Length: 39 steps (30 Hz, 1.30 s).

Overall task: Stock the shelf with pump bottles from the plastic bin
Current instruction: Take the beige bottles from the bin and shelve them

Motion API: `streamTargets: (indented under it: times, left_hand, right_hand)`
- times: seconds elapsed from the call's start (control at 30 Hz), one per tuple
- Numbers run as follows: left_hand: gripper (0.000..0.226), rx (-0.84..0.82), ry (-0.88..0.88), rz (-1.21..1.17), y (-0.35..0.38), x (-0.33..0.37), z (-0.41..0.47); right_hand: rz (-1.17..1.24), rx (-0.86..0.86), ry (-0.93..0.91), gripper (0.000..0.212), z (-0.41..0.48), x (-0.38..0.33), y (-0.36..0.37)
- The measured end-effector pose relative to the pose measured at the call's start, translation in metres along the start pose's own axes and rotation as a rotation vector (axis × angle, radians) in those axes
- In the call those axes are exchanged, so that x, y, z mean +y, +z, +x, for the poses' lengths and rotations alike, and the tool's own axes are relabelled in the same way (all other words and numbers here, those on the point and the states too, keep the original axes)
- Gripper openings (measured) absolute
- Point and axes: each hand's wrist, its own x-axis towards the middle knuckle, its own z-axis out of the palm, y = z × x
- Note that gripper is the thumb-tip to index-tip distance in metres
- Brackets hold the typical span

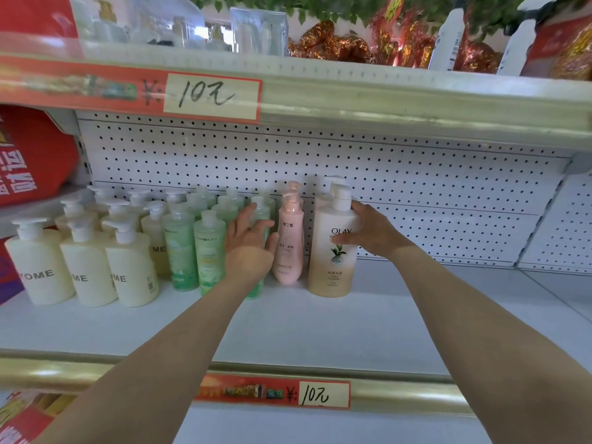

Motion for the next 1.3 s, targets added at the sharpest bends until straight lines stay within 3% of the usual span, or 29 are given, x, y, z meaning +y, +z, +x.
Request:
streamTargets:
  times: [0.27, 0.37, 0.5, 0.67, 1.0, 1.3]
  left_hand:
    - [0.039, -0.127, -0.012, 0.004, -0.012, 0.004, 0.003]
    - [0.044, -0.185, -0.025, 0.034, -0.021, 0.008, 0.006]
    - [0.058, -0.21, -0.041, 0.027, -0.042, 0.022, -0.004]
    - [0.066, -0.151, -0.032, 0.005, -0.066, 0.063, -0.025]
    - [0.053, -0.128, -0.053, 0.009, -0.063, 0.183, -0.093]
    - [0.054, -0.213, -0.168, -0.009, 0.009, 0.275, -0.223]
  right_hand:
    - [-0.093, 0.012, 0.133, 0.088, -0.01, -0.015, 0.001]
    - [-0.171, 0.145, 0.161, 0.097, -0.02, -0.021, -0.004]
    - [-0.471, 0.164, 0.173, 0.085, -0.053, -0.031, -0.018]
    - [-0.678, 0.161, 0.034, 0.069, -0.092, -0.037, -0.036]
    - [-0.522, 0.147, 0.033, 0.061, -0.175, 0.001, -0.095]
    - [-0.486, -0.035, 0.015, 0.064, -0.269, 0.114, -0.131]
